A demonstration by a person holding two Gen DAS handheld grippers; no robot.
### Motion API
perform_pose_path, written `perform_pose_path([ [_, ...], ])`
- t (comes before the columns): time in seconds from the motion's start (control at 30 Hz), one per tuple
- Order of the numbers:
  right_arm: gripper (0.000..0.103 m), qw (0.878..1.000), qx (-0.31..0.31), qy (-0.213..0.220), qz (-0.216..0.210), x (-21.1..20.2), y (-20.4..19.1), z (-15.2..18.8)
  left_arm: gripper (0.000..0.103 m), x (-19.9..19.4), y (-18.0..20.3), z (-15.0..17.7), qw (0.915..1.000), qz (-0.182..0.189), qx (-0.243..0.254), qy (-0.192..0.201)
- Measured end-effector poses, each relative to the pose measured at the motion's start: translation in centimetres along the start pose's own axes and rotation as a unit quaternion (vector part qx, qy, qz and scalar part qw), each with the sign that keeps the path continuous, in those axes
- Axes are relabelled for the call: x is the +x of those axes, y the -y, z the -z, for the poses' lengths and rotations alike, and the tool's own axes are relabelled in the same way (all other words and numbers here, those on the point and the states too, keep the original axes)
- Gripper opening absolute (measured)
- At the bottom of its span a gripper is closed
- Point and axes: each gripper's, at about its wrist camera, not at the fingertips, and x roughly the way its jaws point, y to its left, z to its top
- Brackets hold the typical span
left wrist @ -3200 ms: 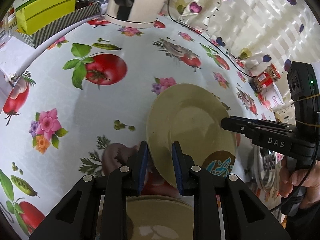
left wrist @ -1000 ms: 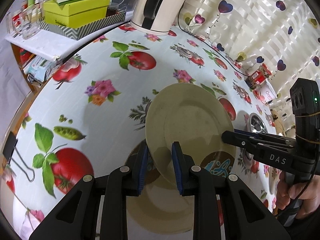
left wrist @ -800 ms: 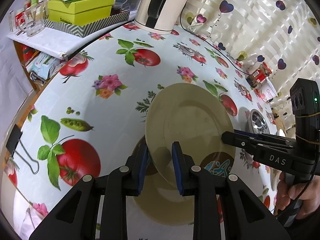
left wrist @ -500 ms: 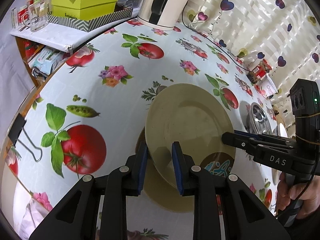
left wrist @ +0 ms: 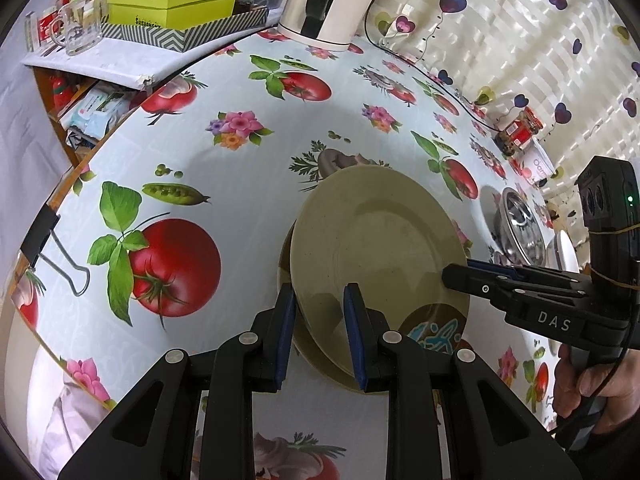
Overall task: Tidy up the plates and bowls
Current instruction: 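Lower the held beige plate onto the plate stack with the left gripper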
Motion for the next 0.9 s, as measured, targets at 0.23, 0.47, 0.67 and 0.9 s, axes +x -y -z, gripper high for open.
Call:
perform_pose_path([
  [0.23,0.026,1.000,-0.006,-0.003,0.004,0.27,-0.16,0.11,0.024,0.09,-0.12,0.13,1.0000,-0.003,0.002,-0.002],
  [0.47,0.028,1.000,-0.012,-0.003,0.007,0.49,-0.41,0.10,0.024,0.10,-0.03,0.22,1.0000,-0.007,0.006,-0.003],
  [0.67,0.029,1.000,-0.022,-0.002,0.016,0.67,-0.76,0.19,0.024,-0.08,0.21,0.57,0.9998,-0.014,0.013,-0.002],
  [0.9,0.030,0.999,-0.025,0.000,0.019,0.68,-0.87,0.26,0.025,-0.18,0.41,0.81,0.9994,-0.027,0.023,-0.002],
])
